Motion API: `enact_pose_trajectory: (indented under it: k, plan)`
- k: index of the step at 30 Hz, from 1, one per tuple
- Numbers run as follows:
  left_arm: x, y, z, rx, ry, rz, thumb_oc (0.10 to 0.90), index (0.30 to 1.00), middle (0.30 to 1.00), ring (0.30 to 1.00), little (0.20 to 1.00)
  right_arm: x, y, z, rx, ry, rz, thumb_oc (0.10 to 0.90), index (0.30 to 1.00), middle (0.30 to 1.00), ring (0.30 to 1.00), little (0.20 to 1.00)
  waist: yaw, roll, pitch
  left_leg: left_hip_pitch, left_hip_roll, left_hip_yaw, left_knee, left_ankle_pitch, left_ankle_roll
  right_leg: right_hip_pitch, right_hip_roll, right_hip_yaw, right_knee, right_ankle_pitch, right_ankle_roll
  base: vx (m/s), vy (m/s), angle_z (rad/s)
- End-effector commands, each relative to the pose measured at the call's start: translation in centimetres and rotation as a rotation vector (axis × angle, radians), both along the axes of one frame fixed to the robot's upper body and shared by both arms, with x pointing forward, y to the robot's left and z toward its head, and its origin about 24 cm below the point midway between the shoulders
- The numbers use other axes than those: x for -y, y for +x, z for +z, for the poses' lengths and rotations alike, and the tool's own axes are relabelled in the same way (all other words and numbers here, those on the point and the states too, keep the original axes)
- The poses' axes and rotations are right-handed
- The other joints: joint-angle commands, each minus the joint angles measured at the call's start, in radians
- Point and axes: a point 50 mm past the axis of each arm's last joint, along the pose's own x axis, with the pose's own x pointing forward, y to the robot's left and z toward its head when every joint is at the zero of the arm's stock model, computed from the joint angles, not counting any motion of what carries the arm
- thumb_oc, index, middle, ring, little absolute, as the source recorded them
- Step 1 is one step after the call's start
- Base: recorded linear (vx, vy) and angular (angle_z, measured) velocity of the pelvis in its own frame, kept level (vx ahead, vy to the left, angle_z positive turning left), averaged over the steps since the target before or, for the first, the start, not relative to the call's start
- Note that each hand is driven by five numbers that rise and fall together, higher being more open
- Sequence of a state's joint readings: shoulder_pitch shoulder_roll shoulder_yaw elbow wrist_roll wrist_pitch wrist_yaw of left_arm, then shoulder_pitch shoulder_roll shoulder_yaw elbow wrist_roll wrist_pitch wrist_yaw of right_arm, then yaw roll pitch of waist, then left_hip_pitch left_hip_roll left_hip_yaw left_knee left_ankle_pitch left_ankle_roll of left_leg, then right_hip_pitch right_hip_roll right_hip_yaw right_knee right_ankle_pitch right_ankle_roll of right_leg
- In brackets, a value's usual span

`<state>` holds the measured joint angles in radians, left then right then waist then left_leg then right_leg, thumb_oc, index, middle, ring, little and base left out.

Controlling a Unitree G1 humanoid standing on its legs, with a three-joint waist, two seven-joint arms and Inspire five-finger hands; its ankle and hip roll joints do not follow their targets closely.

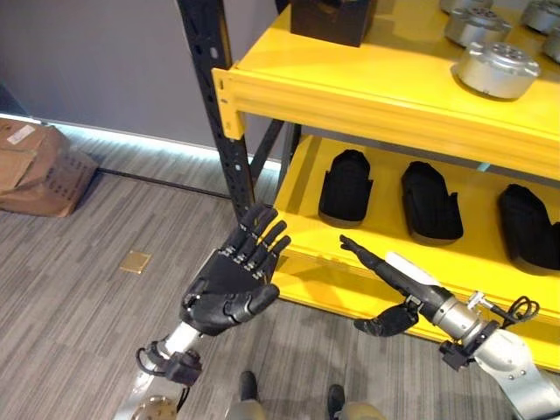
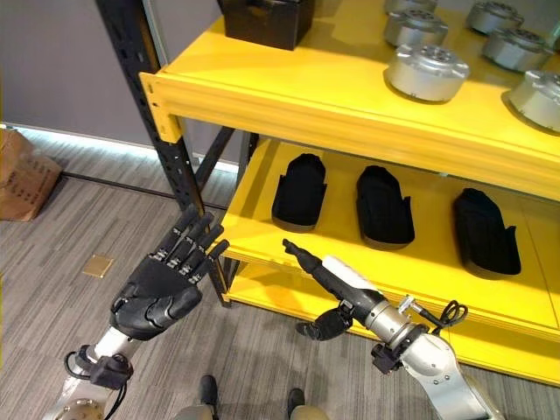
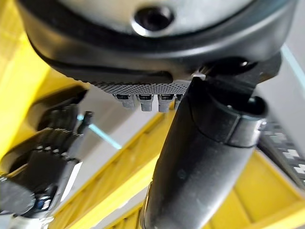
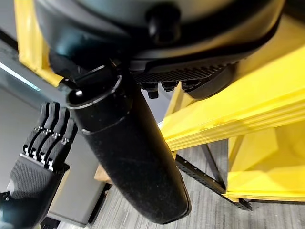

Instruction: Move parts from the plastic box to the shelf.

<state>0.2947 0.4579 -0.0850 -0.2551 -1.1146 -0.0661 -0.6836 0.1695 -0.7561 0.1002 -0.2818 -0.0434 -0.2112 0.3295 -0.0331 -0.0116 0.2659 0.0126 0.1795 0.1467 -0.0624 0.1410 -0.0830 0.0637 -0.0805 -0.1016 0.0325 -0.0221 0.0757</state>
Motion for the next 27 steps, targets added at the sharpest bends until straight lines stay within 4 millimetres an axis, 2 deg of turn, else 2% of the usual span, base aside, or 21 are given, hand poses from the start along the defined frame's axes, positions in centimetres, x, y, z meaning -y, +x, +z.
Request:
enact_pose_trajectory:
  k: [1,3,5,6,7,8,9,10,11,14,17,18,19,22,27]
  plan:
    - [0.5,1.1,3.8,0.238,-0.002,-0.056,0.900,1.000,1.000,1.000,1.000,-1.3,0.9,5.4,0.251,0.093,0.087,0.900,1.000,1.000,1.000,1.000,-0.001,-0.022,-0.061,0.053,0.046,-0.001,0.024,-0.070,-0.005,0.000,-0.052,-0.059,0.018,0.001,0.011,-0.10,-0.259,-0.01]
    - [0.8,1.2,3.9,0.240,-0.012,-0.062,0.900,1.000,1.000,1.000,1.000,-1.2,1.2,5.5,0.259,0.087,0.079,0.900,1.000,1.000,1.000,1.000,-0.005,-0.019,-0.061,0.050,0.066,-0.003,0.011,-0.052,-0.015,-0.008,-0.034,-0.059,0.015,-0.002,-0.002,-0.11,-0.251,-0.01]
    - [1.1,1.3,3.8,0.238,-0.017,-0.068,0.900,1.000,1.000,1.000,1.000,-1.2,1.3,5.4,0.256,0.090,0.083,0.900,1.000,1.000,1.000,1.000,-0.017,-0.017,-0.057,0.039,0.090,0.026,0.009,-0.029,-0.028,-0.008,-0.013,-0.064,0.008,-0.005,-0.017,-0.08,-0.244,-0.06]
    - [1.1,1.3,3.7,0.232,-0.021,-0.074,0.900,1.000,1.000,1.000,1.000,-1.0,1.0,5.4,0.256,0.087,0.077,0.900,1.000,1.000,1.000,1.000,-0.027,-0.017,-0.057,0.032,0.095,0.057,0.013,-0.020,-0.031,-0.004,-0.008,-0.073,0.001,-0.004,-0.020,-0.09,-0.239,-0.03]
    - [1.1,1.3,3.6,0.226,-0.019,-0.090,0.900,1.000,1.000,1.000,1.000,-0.5,0.5,5.5,0.260,0.085,0.050,0.900,1.000,1.000,1.000,1.000,-0.050,-0.014,-0.060,0.006,0.104,0.143,0.043,0.013,-0.036,0.006,-0.002,-0.107,-0.015,0.000,-0.026,-0.08,-0.183,0.00]
    - [1.1,1.4,3.5,0.228,-0.016,-0.093,0.900,1.000,1.000,1.000,1.000,-0.3,0.5,5.5,0.262,0.087,0.043,0.900,1.000,1.000,1.000,1.000,-0.055,-0.013,-0.060,0.001,0.106,0.159,0.052,0.018,-0.037,0.007,-0.001,-0.114,-0.018,0.000,-0.028,-0.04,-0.165,0.20]
    - [1.3,1.5,3.5,0.231,-0.010,-0.106,0.900,1.000,1.000,1.000,1.000,-0.1,0.4,5.5,0.264,0.091,0.030,0.900,1.000,1.000,1.000,1.000,-0.066,-0.014,-0.062,0.001,0.095,0.185,0.079,-0.008,-0.039,0.016,-0.002,-0.124,-0.020,-0.010,-0.027,-0.04,-0.100,0.45]
    - [1.4,1.5,3.4,0.236,-0.005,-0.111,0.900,1.000,1.000,1.000,1.000,0.0,0.4,5.3,0.268,0.098,0.026,0.900,1.000,1.000,1.000,1.000,-0.067,-0.015,-0.060,-0.012,0.077,0.196,0.106,-0.026,-0.020,0.006,-0.001,-0.127,-0.014,-0.004,-0.034,-0.04,-0.098,0.51]
    - [1.5,1.5,3.4,0.238,-0.003,-0.110,0.900,1.000,1.000,1.000,1.000,0.0,0.5,5.3,0.272,0.104,0.025,0.900,1.000,1.000,1.000,1.000,-0.067,-0.014,-0.058,-0.020,0.061,0.183,0.132,-0.044,-0.013,0.003,0.000,-0.120,-0.010,-0.007,-0.036,-0.05,-0.074,0.26]
    - [1.8,1.3,3.5,0.243,0.001,-0.097,0.900,1.000,1.000,1.000,1.000,-0.3,0.5,5.1,0.295,0.146,0.029,0.900,1.000,1.000,1.000,1.000,-0.061,-0.008,-0.048,-0.042,-0.028,0.138,0.224,-0.118,0.027,0.003,0.004,-0.069,-0.005,-0.003,-0.043,0.05,-0.018,-0.19]
    - [1.8,1.3,3.7,0.237,0.007,-0.078,0.900,1.000,1.000,1.000,1.000,-0.7,0.4,4.9,0.313,0.186,0.023,0.900,1.000,1.000,1.000,1.000,-0.063,-0.001,-0.052,-0.022,-0.107,0.125,0.224,-0.181,0.069,0.007,0.009,-0.029,-0.005,0.006,-0.035,0.12,0.052,-0.34]
    - [1.7,1.2,3.7,0.237,0.014,-0.065,0.900,1.000,1.000,1.000,1.000,-0.9,0.3,4.9,0.319,0.217,0.025,0.900,1.000,1.000,1.000,1.000,-0.058,0.003,-0.055,-0.014,-0.153,0.092,0.211,-0.205,0.089,0.004,0.017,-0.004,-0.001,0.010,-0.029,0.16,0.078,-0.30]
    - [1.7,1.1,3.7,0.237,0.026,-0.048,0.900,1.000,1.000,1.000,1.000,-1.4,0.2,4.8,0.334,0.243,0.035,0.900,1.000,1.000,1.000,1.000,-0.047,0.010,-0.056,-0.008,-0.202,0.021,0.186,-0.209,0.103,-0.010,0.035,0.035,0.014,0.013,-0.023,0.16,0.086,-0.36]
    - [1.7,0.8,3.8,0.236,0.036,-0.049,0.900,1.000,1.000,1.000,1.000,-1.6,0.2,5.0,0.359,0.293,0.021,0.900,1.000,1.000,1.000,1.000,-0.037,0.013,-0.068,0.019,-0.218,-0.043,0.120,-0.195,0.116,-0.036,0.048,0.070,0.029,0.012,-0.015,0.11,0.099,-1.26]
    - [1.4,0.6,4.0,0.258,0.032,-0.057,0.900,1.000,1.000,1.000,1.000,-1.1,-0.9,5.4,0.423,0.323,-0.012,0.900,1.000,1.000,1.000,1.000,-0.049,0.000,-0.088,0.027,-0.213,-0.031,0.087,-0.193,0.131,-0.055,0.055,0.072,0.070,-0.015,-0.012,0.09,0.119,-0.23]
